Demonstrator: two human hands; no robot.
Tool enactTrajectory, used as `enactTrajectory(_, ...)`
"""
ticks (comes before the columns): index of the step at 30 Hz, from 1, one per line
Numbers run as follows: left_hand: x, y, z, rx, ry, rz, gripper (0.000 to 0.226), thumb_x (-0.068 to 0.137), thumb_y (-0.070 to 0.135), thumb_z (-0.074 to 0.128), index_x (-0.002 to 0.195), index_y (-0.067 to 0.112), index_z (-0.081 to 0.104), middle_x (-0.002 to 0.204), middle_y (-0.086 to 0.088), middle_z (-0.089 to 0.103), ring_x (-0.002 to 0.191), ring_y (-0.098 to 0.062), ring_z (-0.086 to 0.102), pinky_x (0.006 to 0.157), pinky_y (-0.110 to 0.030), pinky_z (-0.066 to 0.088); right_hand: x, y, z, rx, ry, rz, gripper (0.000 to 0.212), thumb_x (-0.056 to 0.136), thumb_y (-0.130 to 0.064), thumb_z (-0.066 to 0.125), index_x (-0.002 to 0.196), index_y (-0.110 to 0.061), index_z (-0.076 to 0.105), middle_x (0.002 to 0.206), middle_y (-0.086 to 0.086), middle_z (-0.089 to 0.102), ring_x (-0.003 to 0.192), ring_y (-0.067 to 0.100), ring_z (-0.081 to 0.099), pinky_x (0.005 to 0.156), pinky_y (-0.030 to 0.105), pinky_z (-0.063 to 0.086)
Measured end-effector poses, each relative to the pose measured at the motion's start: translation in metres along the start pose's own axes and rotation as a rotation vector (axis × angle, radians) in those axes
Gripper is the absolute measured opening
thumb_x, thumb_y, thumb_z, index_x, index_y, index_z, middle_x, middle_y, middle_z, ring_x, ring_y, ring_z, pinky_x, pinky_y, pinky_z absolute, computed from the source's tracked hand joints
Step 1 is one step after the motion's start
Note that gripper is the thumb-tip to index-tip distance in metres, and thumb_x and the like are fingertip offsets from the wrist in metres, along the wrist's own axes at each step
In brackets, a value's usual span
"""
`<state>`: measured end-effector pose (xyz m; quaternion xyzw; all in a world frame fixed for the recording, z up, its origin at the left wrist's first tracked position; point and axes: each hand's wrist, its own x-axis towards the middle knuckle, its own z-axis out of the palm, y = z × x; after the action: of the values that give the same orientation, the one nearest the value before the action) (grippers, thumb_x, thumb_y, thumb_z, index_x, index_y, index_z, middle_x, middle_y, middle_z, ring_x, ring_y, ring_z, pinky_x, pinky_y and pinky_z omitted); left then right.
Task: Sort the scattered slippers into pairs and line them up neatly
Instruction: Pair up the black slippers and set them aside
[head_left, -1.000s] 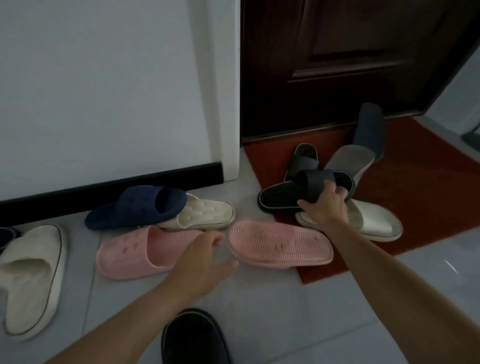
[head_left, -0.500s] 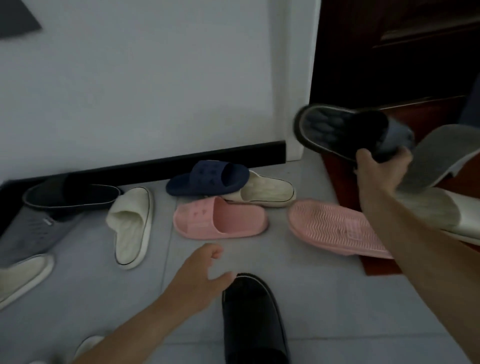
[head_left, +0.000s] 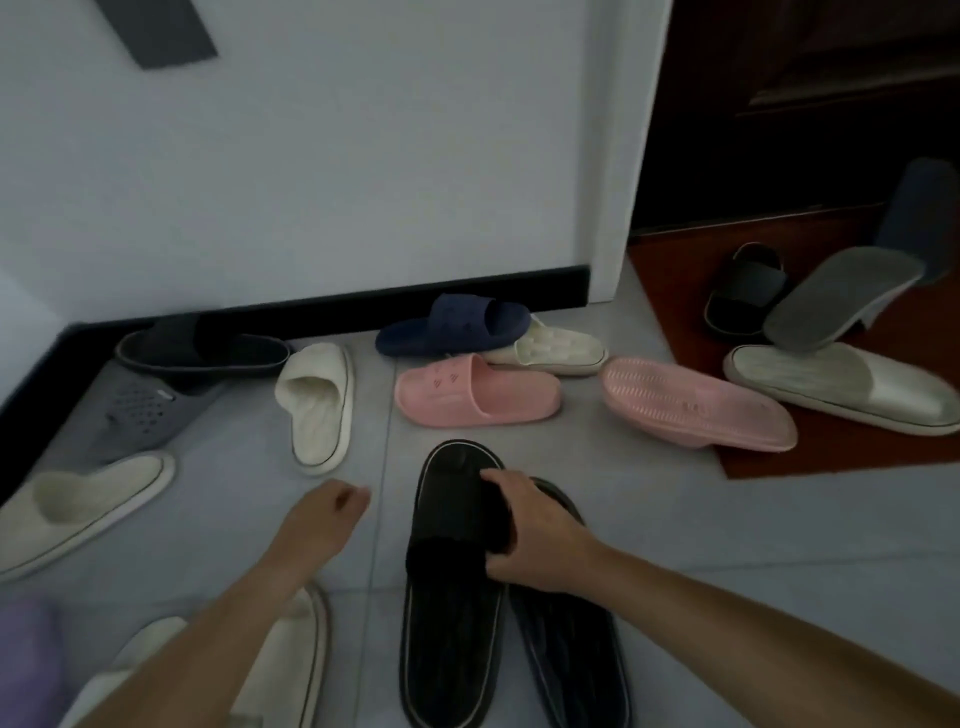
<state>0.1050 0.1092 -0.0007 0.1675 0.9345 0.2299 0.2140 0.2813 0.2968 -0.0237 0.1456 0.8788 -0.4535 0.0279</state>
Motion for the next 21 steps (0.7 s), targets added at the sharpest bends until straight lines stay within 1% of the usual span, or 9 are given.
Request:
enactTrajectory(2,-0.007,-0.002,0.002,-0.116,-0.093,0.008,0.032,0.091,0.04,0.054,0.094,0.009,0.061,0.093,-0.01,0.068,0.085,-0.026,0.067,0.075,-0.035,0.049,0.002,-0.003,0.014,-0.018,-0.082,0.02,0.092,0.068,-0.029,0.07,0.145,-0.019,0.021,0.146,0.001,0.033,0.128,0.015,0.041,0.1,0.014,0.029)
enactTrajectory(4,-0.018,-0.003,0.011,-0.158,-0.217,0.022,0.035,0.084,0.048,0.061,0.103,0.019,0.056,0.096,0.002,0.064,0.086,-0.017,0.065,0.07,-0.027,0.049,0.004,-0.003,0.023,-0.069,-0.145,0.013,0.09,0.07,-0.025,0.069,0.145,-0.02,0.02,0.147,0.003,0.033,0.123,0.018,0.047,0.096,0.016,0.034)
enactTrajectory(8,-0.03,0.0,0.032,0.064,-0.382,0.144,0.057,0.073,0.057,0.069,0.115,0.025,0.05,0.095,0.009,0.057,0.087,-0.01,0.058,0.072,-0.022,0.045,0.01,-0.006,0.028,-0.148,-0.224,-0.011,0.084,0.069,-0.02,0.067,0.14,-0.021,0.024,0.141,0.004,0.037,0.116,0.021,0.051,0.093,0.029,0.046)
enactTrajectory(10,-0.03,0.004,0.037,0.071,-0.304,0.199,0.051,0.078,0.061,0.061,0.111,0.023,0.052,0.092,0.008,0.056,0.084,-0.013,0.058,0.072,-0.025,0.044,0.009,-0.007,0.023,-0.132,-0.201,-0.009,0.085,0.069,-0.019,0.067,0.142,-0.02,0.024,0.141,0.003,0.037,0.119,0.018,0.048,0.092,0.022,0.041)
enactTrajectory(13,-0.027,0.02,0.036,-0.291,-0.132,0.114,0.045,0.091,0.058,0.036,0.093,0.018,0.057,0.081,0.0,0.062,0.073,-0.018,0.062,0.064,-0.027,0.047,0.004,-0.005,0.003,-0.135,-0.078,0.0,0.082,0.068,-0.019,0.067,0.141,-0.021,0.03,0.137,0.0,0.044,0.119,0.009,0.047,0.093,0.01,0.03)
enactTrajectory(15,-0.026,0.032,0.041,-0.406,-0.097,0.081,0.034,0.095,0.045,0.036,0.091,0.018,0.056,0.08,-0.003,0.064,0.073,-0.023,0.063,0.061,-0.029,0.051,-0.005,0.001,-0.02,-0.109,0.024,0.021,0.076,0.067,-0.014,0.067,0.136,-0.023,0.038,0.113,-0.004,0.058,0.094,-0.011,0.053,0.082,0.002,0.033)
enactTrajectory(17,-0.025,0.042,0.054,-0.212,-0.134,0.128,0.024,0.093,0.035,0.046,0.099,0.015,0.056,0.089,-0.006,0.067,0.083,-0.027,0.064,0.076,-0.035,0.052,-0.018,0.018,-0.051,-0.12,0.109,0.06,0.071,0.066,-0.01,0.067,0.13,-0.028,0.044,0.082,-0.016,0.055,0.069,-0.016,0.054,0.062,-0.001,0.038)
enactTrajectory(18,-0.028,0.048,0.062,-0.113,-0.184,0.153,0.026,0.091,0.036,0.05,0.105,0.016,0.055,0.094,-0.005,0.066,0.087,-0.026,0.064,0.08,-0.033,0.05,-0.027,0.027,-0.068,-0.147,0.137,0.092,0.07,0.066,-0.01,0.068,0.128,-0.033,0.043,0.078,-0.017,0.053,0.065,-0.012,0.056,0.056,0.003,0.041)
enactTrajectory(21,-0.042,0.067,0.091,0.062,-0.377,0.241,0.055,0.082,0.052,0.059,0.123,0.019,0.045,0.107,-0.002,0.061,0.097,-0.022,0.06,0.083,-0.032,0.048,-0.058,0.063,-0.116,-0.234,0.192,0.194,0.072,0.067,-0.011,0.068,0.127,-0.039,0.04,0.099,-0.002,0.059,0.069,0.003,0.058,0.057,0.014,0.042)
